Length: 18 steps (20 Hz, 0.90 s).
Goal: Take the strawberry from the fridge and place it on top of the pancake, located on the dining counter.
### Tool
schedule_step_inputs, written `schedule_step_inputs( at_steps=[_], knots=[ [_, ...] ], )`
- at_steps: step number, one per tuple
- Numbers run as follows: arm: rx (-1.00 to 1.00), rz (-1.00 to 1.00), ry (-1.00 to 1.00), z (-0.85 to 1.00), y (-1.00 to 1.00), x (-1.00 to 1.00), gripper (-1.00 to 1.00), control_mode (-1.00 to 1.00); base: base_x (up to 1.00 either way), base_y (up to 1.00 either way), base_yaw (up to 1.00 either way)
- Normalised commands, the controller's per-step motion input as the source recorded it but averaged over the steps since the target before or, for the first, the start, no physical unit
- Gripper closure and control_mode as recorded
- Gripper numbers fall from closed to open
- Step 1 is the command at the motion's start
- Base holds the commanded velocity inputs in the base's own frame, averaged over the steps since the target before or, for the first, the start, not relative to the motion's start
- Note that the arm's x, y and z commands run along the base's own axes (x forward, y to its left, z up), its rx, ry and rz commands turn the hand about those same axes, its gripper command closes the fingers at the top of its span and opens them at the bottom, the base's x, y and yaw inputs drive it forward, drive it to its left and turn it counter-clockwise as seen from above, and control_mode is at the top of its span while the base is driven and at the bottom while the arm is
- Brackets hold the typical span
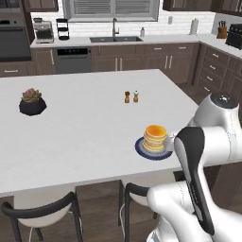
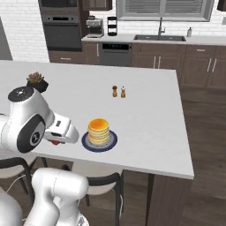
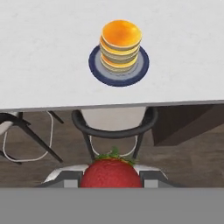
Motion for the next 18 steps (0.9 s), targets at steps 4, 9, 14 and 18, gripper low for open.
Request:
schedule_step_inputs(
  at_steps=[4,9,14,18],
  knots=[
    [0.00,0.00,0.00,0.22,-0.03,0.92,1.00,-1.00,0.00,0.00,0.00],
    [0.00,0.00,0.01,0.10,-0.27,1.00,1.00,-1.00,0.00,0.00,0.00],
    [0.00,0.00,0.15,-0.16,-0.32,1.00,1.00,-1.00,0.00,0.00,0.00],
    [0.00,-0.04,0.14,-0.48,-0.03,1.00,1.00,-1.00,0.00,0.00,0.00]
  ],
)
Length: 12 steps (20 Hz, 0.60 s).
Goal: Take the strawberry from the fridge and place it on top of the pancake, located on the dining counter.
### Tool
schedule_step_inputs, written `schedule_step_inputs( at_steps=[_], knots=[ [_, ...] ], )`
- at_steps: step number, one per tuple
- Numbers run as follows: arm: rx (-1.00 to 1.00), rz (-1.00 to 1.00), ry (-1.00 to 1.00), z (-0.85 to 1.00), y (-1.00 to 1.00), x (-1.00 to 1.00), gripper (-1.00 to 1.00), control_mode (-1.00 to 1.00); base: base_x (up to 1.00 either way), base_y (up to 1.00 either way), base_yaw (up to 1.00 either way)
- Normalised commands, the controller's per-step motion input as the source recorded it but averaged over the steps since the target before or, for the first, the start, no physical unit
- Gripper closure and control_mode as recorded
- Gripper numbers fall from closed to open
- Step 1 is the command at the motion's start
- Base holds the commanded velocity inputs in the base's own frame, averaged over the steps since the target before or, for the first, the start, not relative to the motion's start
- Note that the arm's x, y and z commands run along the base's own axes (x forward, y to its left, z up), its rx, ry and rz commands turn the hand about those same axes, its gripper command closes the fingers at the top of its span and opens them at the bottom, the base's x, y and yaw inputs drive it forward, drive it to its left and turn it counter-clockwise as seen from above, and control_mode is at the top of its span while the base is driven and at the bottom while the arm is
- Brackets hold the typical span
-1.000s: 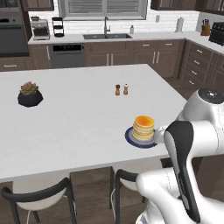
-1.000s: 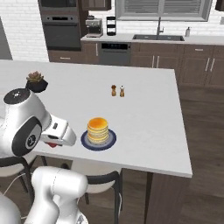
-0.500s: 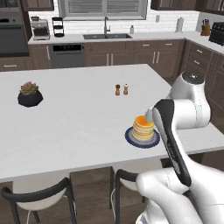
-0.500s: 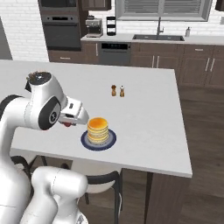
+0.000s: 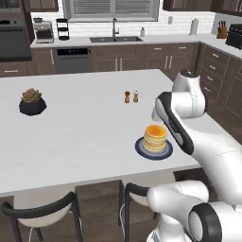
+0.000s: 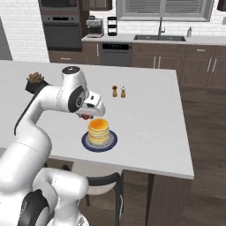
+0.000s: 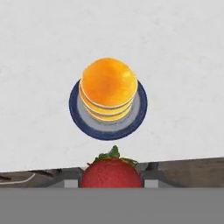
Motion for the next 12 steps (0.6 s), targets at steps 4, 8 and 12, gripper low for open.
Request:
schedule_step_inputs(
  at_steps=[4,8,12],
  knots=[
    [0.00,-0.06,0.05,-0.64,0.00,1.00,1.00,-1.00,0.00,0.00,0.00],
    [0.00,-0.03,0.03,-0.43,0.00,0.92,1.00,-1.00,0.00,0.00,0.00],
    [0.00,0.00,0.00,-0.19,0.00,0.49,1.00,-1.00,0.00,0.00,0.00]
  ],
)
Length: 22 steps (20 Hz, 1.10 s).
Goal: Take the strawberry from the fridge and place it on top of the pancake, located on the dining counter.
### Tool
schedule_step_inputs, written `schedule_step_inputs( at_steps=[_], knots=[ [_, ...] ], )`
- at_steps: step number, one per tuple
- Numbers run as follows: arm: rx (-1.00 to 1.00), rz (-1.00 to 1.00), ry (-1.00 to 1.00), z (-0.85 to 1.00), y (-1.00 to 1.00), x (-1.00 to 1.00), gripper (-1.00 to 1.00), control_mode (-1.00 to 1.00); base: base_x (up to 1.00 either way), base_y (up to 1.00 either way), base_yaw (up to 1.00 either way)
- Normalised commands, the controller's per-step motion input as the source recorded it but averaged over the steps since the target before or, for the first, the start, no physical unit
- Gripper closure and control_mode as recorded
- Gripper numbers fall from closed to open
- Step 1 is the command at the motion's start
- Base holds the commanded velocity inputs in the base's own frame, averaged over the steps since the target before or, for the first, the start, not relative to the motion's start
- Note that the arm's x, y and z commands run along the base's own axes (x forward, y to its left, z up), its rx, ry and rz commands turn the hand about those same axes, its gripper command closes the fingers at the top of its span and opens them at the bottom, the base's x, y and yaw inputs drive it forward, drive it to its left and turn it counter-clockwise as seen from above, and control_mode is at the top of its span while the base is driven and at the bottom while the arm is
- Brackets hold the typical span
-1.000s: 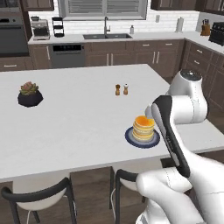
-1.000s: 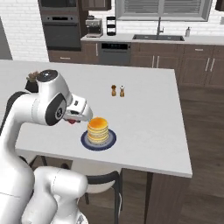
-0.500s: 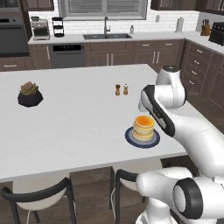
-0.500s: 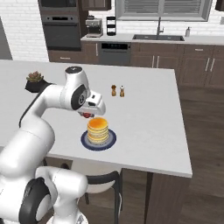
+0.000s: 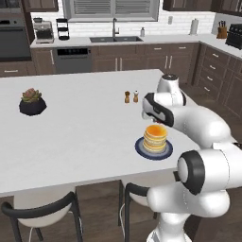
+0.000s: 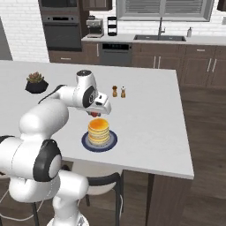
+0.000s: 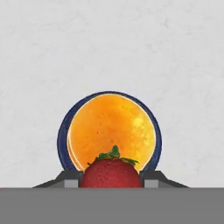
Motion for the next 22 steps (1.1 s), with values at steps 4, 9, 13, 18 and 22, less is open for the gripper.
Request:
schedule_step_inputs(
  at_steps=[4,9,13,18,22],
  knots=[
    [0.00,0.00,0.03,-0.25,0.00,0.13,1.00,-1.00,0.00,0.00,0.00],
    [0.00,0.00,0.00,-0.23,-0.08,0.01,1.00,-1.00,0.00,0.00,0.00],
    [0.00,0.00,0.01,-0.19,-0.11,0.00,1.00,-1.00,0.00,0.00,0.00],
    [0.00,0.00,0.06,-0.29,0.00,0.00,1.00,-1.00,0.00,0.00,0.00],
    [0.00,0.00,0.04,-0.24,0.00,0.00,1.00,-1.00,0.00,0.00,0.00]
  ],
)
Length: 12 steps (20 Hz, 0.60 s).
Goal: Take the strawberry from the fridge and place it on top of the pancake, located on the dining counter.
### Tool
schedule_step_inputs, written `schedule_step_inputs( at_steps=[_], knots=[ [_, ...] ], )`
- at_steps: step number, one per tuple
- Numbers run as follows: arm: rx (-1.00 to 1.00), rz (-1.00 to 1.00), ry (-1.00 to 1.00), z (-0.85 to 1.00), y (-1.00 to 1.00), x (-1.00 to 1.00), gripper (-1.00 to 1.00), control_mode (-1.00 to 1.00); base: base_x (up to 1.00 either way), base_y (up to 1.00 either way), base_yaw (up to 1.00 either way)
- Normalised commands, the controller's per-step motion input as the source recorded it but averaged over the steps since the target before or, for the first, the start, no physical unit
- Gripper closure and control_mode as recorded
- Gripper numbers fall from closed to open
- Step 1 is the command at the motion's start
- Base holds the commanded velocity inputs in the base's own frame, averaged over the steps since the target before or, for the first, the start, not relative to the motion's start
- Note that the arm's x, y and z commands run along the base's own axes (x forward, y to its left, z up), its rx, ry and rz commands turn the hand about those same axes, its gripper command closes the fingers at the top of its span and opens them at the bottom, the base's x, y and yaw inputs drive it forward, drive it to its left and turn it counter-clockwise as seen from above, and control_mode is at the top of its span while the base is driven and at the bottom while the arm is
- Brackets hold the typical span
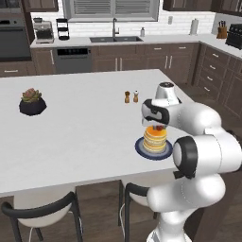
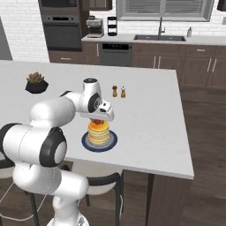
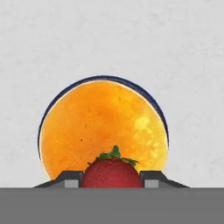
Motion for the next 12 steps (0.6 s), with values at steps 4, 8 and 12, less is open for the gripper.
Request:
schedule_step_inputs(
  at_steps=[4,8,12],
  knots=[
    [0.00,0.00,0.02,-0.18,0.00,0.01,1.00,-1.00,0.00,0.00,0.00],
    [0.00,0.00,0.01,-0.03,0.00,0.06,1.00,-1.00,0.00,0.00,0.00],
    [0.00,0.00,0.00,-0.09,0.00,0.00,1.00,-1.00,0.00,0.00,0.00]
  ],
)
